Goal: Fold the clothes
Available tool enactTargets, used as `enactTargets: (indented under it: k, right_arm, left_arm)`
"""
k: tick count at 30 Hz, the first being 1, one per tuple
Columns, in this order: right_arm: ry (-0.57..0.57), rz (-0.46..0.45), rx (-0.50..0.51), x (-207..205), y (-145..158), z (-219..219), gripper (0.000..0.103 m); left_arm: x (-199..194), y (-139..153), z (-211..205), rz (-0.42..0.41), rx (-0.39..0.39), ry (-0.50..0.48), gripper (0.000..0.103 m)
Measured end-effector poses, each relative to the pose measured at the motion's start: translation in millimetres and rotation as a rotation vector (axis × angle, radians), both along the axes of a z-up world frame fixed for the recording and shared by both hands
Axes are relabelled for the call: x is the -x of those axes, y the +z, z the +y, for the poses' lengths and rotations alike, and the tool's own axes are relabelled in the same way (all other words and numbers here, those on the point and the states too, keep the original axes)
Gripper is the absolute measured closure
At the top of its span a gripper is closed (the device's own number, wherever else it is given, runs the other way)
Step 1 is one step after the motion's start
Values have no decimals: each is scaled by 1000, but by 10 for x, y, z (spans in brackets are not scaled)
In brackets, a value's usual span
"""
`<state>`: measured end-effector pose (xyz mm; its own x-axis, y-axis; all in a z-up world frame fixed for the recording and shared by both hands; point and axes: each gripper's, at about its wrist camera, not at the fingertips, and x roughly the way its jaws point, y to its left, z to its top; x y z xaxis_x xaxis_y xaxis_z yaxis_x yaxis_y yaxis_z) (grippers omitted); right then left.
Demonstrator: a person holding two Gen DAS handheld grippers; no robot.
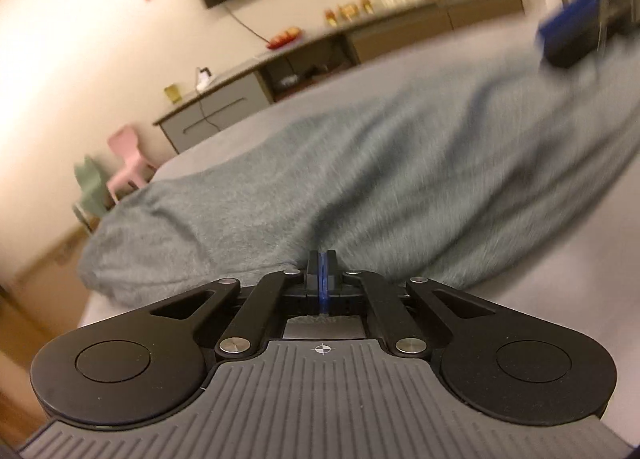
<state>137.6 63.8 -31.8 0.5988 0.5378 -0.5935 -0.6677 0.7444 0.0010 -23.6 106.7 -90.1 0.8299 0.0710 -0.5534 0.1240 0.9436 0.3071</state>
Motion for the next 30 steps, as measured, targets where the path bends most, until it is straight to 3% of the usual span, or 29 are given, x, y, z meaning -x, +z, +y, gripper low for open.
enactTargets:
  k: [2, 6, 8, 10, 13, 14, 16, 18, 19, 20, 21, 22, 27, 30]
  right_arm:
    - [52, -30, 33, 38, -36, 321, 49]
    - [-1, 260, -175, -177, -149, 607, 49]
    - [-75, 515, -408, -348, -351, 569, 49]
    - [-153, 667, -523, -463, -574, 608, 48]
    - [-274, 822, -645, -606, -863, 651, 47]
    - [-303, 850, -683, -640, -917, 656, 41]
    - [-343, 888, -742, -723, -1014, 700, 34]
    - [-389, 899, -783, -799, -1060, 749, 35]
    - [-411, 897, -787, -826, -1075, 774, 44]
    - [-434, 894, -791, -854, -1091, 799, 74]
    - [-456, 891, -795, -881, -1106, 825, 92]
    - [-453, 866, -803, -864, -1103, 811, 97]
    - [-318, 651, -809, -472, -744, 753, 98]
    - [-258, 595, -707, -165, -725, 795, 98]
  left_arm:
    - [5, 84, 235, -8, 84, 60, 103]
    - [15, 251, 706, -25, 253, 180, 103]
    - [20, 335, 941, -34, 337, 240, 103]
    - [-15, 416, 1222, -47, 408, 312, 103]
    - [-295, 482, 1942, -76, 485, 478, 100]
    - [-378, 480, 2179, -84, 526, 524, 90]
    - [-524, 458, 2626, -98, 612, 606, 85]
    - [-604, 362, 2951, -101, 720, 650, 81]
    - [-625, 291, 3055, -101, 775, 656, 81]
    - [-625, 218, 3124, -105, 819, 656, 81]
    - [-626, 147, 3181, -107, 859, 651, 80]
    - [-639, 90, 3226, -103, 885, 642, 80]
    - [-773, -12, 3386, -86, 936, 578, 74]
    - [-896, -30, 3520, -72, 953, 564, 71]
